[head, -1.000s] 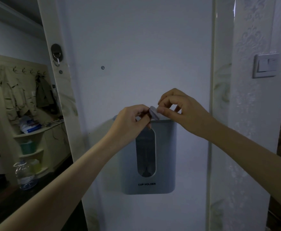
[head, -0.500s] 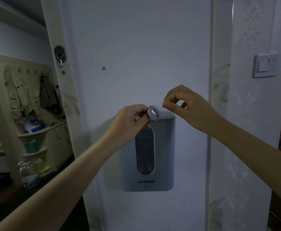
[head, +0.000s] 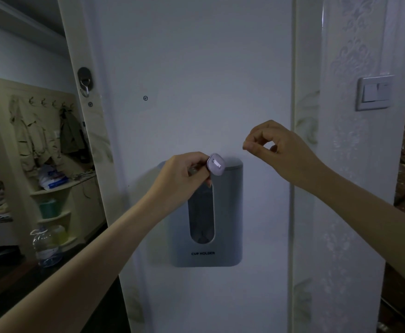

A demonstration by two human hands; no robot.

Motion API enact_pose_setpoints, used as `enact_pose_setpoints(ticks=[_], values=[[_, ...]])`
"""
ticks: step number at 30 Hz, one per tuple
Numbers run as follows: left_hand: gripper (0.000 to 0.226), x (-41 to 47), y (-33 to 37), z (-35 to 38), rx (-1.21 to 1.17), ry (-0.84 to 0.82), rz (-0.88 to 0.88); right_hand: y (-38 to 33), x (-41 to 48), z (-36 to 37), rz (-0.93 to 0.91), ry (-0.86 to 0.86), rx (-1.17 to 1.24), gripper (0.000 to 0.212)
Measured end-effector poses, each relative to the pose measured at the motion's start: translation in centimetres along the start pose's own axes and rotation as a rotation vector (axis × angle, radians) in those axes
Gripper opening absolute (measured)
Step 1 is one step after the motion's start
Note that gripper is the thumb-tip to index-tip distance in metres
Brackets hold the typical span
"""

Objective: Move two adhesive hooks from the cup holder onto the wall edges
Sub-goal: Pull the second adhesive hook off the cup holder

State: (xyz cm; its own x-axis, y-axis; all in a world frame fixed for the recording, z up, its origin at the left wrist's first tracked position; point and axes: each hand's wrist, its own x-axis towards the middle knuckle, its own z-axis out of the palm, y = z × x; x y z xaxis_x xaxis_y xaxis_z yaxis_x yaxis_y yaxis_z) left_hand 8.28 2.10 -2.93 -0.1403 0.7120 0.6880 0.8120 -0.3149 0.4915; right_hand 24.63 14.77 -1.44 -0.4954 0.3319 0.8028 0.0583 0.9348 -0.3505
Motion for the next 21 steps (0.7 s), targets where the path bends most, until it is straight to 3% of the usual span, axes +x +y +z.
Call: enact_pose_setpoints(ticks=[12,21], values=[[0.013,-3.6,-1.1,0.6,0.078,0.035,-0.064,1.2,-3.4,0.5,0.055,-0.053,0.025,0.013],[0.017,-8.5,-4.2,1.5,0.099,-0.044,-0.203,1.9,-7.7,4.9,0.102,-0.191,0.085,0.014]])
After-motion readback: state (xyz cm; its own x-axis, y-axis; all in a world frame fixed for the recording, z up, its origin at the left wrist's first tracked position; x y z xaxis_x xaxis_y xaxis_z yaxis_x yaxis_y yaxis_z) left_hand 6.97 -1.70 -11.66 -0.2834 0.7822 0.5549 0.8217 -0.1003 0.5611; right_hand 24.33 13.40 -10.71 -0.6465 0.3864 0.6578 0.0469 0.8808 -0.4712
